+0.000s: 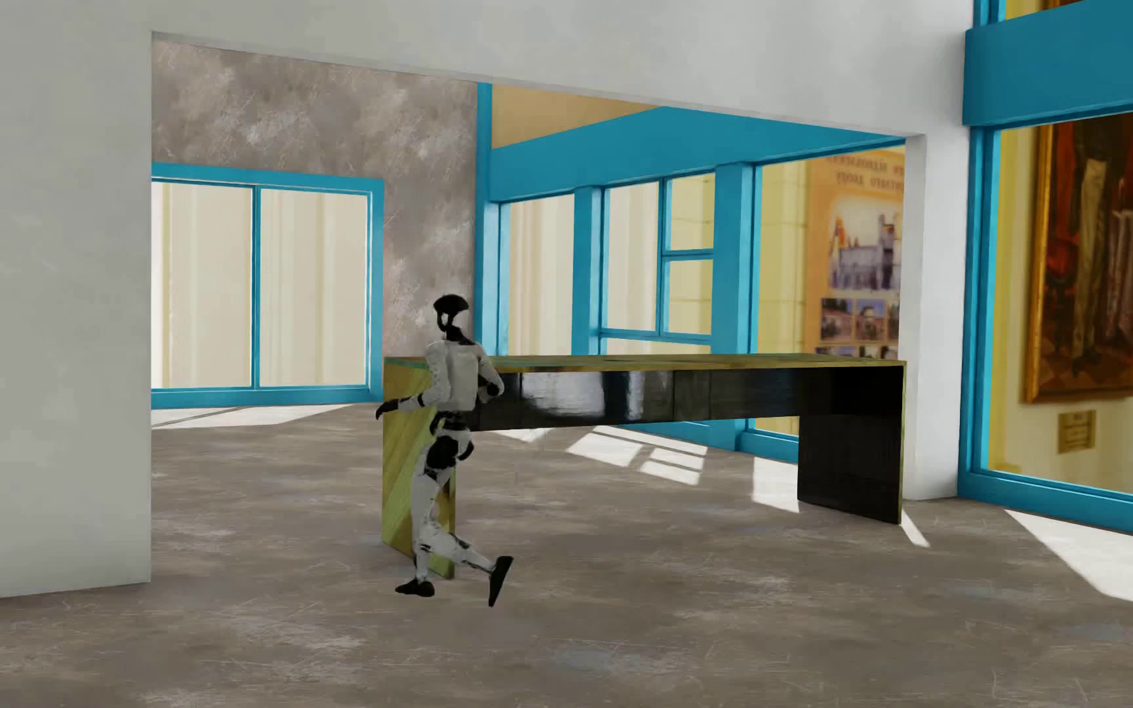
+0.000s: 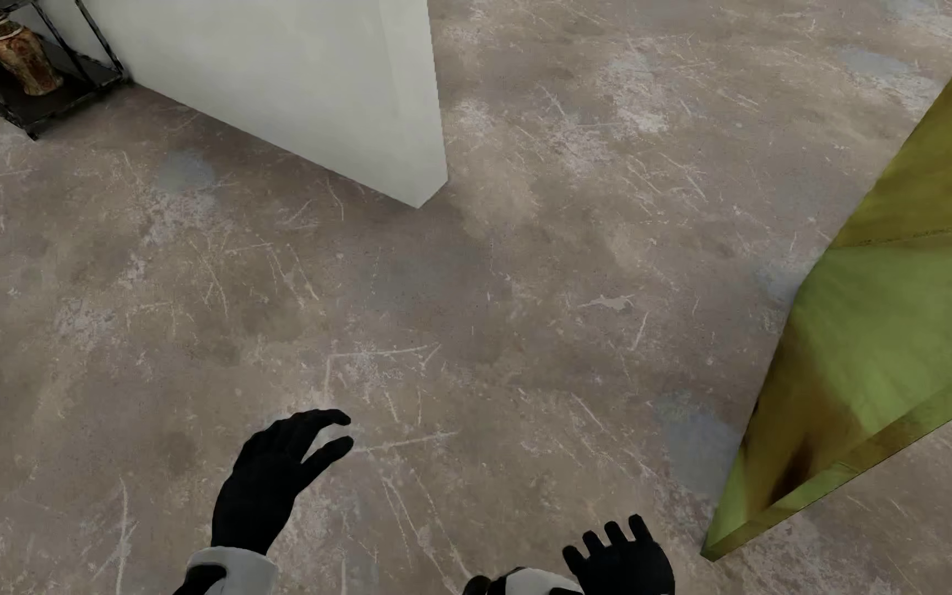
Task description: Go around the dark gray desk
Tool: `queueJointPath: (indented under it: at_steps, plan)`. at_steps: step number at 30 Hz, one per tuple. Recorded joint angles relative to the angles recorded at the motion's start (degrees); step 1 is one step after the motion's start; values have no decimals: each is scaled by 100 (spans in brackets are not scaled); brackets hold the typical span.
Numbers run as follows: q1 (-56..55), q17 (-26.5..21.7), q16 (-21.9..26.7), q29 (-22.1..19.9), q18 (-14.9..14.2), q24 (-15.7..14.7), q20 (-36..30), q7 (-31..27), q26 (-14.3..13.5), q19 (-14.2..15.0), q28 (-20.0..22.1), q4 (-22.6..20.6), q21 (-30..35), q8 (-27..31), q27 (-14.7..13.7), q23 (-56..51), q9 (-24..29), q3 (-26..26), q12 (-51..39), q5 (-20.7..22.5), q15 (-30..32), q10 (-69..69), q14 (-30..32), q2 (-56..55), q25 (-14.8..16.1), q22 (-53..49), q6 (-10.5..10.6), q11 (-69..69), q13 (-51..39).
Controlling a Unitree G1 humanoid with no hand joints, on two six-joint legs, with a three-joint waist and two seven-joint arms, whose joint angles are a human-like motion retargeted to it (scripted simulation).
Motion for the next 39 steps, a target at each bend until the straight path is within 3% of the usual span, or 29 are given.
queueJointPath:
  at_steps: [1,2,4,5,7,9,11,12,13,14,15,16,17,18,19,21,23,24,26,28,29,30,31,32,33,34,36,38,39]
  plan:
    - [-700,629,-239,101,234,461,109,-419,467,5,-205,-124,-152,227,69,210,56,84,33,284,-228,765,-344,376,-768,759,67,-95,-362]
    - [-1368,1338,-512,-106,246,726,274,-592,970,23,-528,-62,-346,524,146,394,87,173,106,551,-334,1139,-509,795,-1080,1784,106,-339,-621]
    - [-2484,2394,-962,-672,497,380,963,-486,1818,99,-1529,292,-373,1337,151,772,64,402,292,958,-480,846,-838,1600,-703,3883,131,-843,-1177]
    - [-2934,2479,-1033,-926,613,175,1343,-315,1983,144,-1846,485,-96,1802,18,889,26,524,502,1100,-582,281,-883,1922,-377,4680,124,-1007,-1537]
    - [-3428,2162,-982,-1612,573,305,1553,62,1680,259,-2367,652,687,2668,-390,1016,-60,706,1181,1215,-868,-1699,-871,2517,1051,5682,108,-1184,-2243]
    - [-3285,1479,-1058,-1955,76,617,1705,133,1181,438,-2634,265,1288,3228,-718,1172,-132,804,1737,1045,-1021,-4798,-735,3150,3081,6069,99,-1486,-2721]
    - [-3156,708,-1109,-1982,-505,751,2036,80,918,563,-3001,-272,1411,3305,-774,1260,-149,858,1918,750,-969,-6000,-871,3723,4080,6212,102,-1315,-2616]
    - [-3197,375,-1084,-1985,-331,898,2120,-254,860,659,-3124,-590,1286,3214,-563,1408,-153,896,1803,559,-728,-5527,-472,3935,4085,6218,98,-1061,-2405]
    - [-3227,133,-1073,-1890,-191,1067,2197,-423,847,770,-3071,-829,1062,3065,-186,1676,-152,925,1623,395,-285,-4917,92,4064,3720,6150,82,-633,-2117]
    - [-3254,-10,-1135,-1709,-85,1206,2292,-359,863,953,-2802,-947,806,2874,237,2052,-126,939,1419,208,389,-4162,90,3909,2984,6046,44,290,-1837]
    - [-3173,39,-1249,-1498,161,1243,2432,-216,939,1706,-2402,-1017,548,2647,819,2650,-90,957,1139,-60,962,-3560,-397,3469,1983,5950,-15,1640,-1666]
    - [-2898,249,-1386,-1273,253,1230,2559,-13,1030,1910,-1929,-1080,230,2459,1328,3420,-58,955,800,-467,1723,-3306,-858,2841,938,5886,-101,2955,-1564]
    - [-2524,610,-1472,-1091,288,1211,2620,155,1184,1638,-1567,-1180,-307,2347,1772,4148,-35,910,348,-812,1514,-3340,-1166,2168,212,5866,-203,3903,-1444]
    - [-2092,1061,-1471,-1098,309,1340,2522,219,1225,1372,-1390,-1326,-1112,2165,2149,4623,-22,829,-165,-1063,1119,-3566,-1348,1526,124,5865,-297,4487,-1220]
    - [-1661,1477,-1383,-1164,320,1461,2272,193,1216,1320,-1386,-1492,-1948,1916,2325,4804,-23,708,-739,-1282,977,-3862,-1464,959,606,5835,-369,4700,-992]
    - [-855,1662,-1180,-954,324,1485,1620,25,644,1156,-1379,-1793,-2972,1413,2063,4843,-46,404,-1720,-1467,867,-4475,-1671,-21,2296,5362,-472,4228,-539]
    - [-180,1178,-895,-779,330,1028,1015,-161,-114,1018,-1258,-2005,-3000,1039,1418,4979,-74,130,-2400,-1358,720,-4877,-1986,-712,3585,4359,-540,2669,16]
    - [161,877,-693,-910,333,764,740,-227,-355,990,-1192,-2085,-2779,786,1225,5059,-82,41,-2678,-1296,688,-5030,-2173,-811,3788,3794,-575,1424,298]
    - [853,514,-389,-1166,290,203,472,-227,-541,1336,-947,-2200,-2337,182,1333,5185,-98,-44,-3071,-939,699,-5336,-2448,-567,3491,2774,-650,-1793,693]
    - [1430,553,-319,-1356,312,-334,569,-88,-502,1822,-535,-2313,-2159,-210,1825,5348,-111,-31,-3067,-696,371,-5179,-2494,-528,2907,2175,-653,-2617,828]
    - [1598,636,-342,-1393,239,-554,688,48,-440,1565,-389,-2337,-2145,-245,2034,5477,-108,-28,-2857,-675,431,-4827,-2363,-472,2733,2038,-608,-2130,761]
    - [1597,827,-386,-1447,248,-671,727,76,-382,428,-359,-2311,-2236,-415,2125,5568,-93,-31,-2612,-700,618,-4256,-1888,-404,2768,2061,-541,-1740,667]
    - [1281,1092,-392,-1463,89,-580,657,50,-188,17,-529,-2193,-2428,-529,2132,5636,-77,-70,-2413,-822,1006,-3149,-1223,-235,2971,2299,-460,-1416,580]
    - [808,1327,-384,-1446,-546,-316,540,123,106,-1,-870,-1936,-2604,-455,2154,5730,-54,-137,-2220,-915,891,-1683,-491,-137,3160,2683,-383,-915,428]
    - [252,1518,-364,-1543,-481,86,421,252,411,-2,-1309,-1546,-2733,-386,2216,5875,-26,-177,-2008,-827,535,-447,61,44,3270,3181,-308,-581,136]
    - [-333,1650,-403,-1860,-213,432,390,259,674,-2,-1653,-1135,-2742,-286,2401,6063,0,-168,-1782,-588,258,452,-290,302,3136,3780,-234,-493,-274]
    - [-1440,1918,-660,-2839,279,560,806,180,1210,-2,-1965,-283,-2553,269,2576,6321,19,-21,-1178,126,-6,1183,-558,980,2698,5183,-125,-869,-1285]
    - [-2379,2218,-932,-3328,851,418,1450,10,1580,-2,-2092,189,-2297,1203,1965,6074,4,241,-375,730,-181,686,-730,1620,2981,6221,-62,-1233,-2203]
    - [-2742,2169,-1032,-3288,1074,494,1558,-15,1540,-2,-2283,288,-1821,1717,1295,5744,-6,388,22,921,-305,60,-826,1877,3157,6465,-36,-1315,-2582]
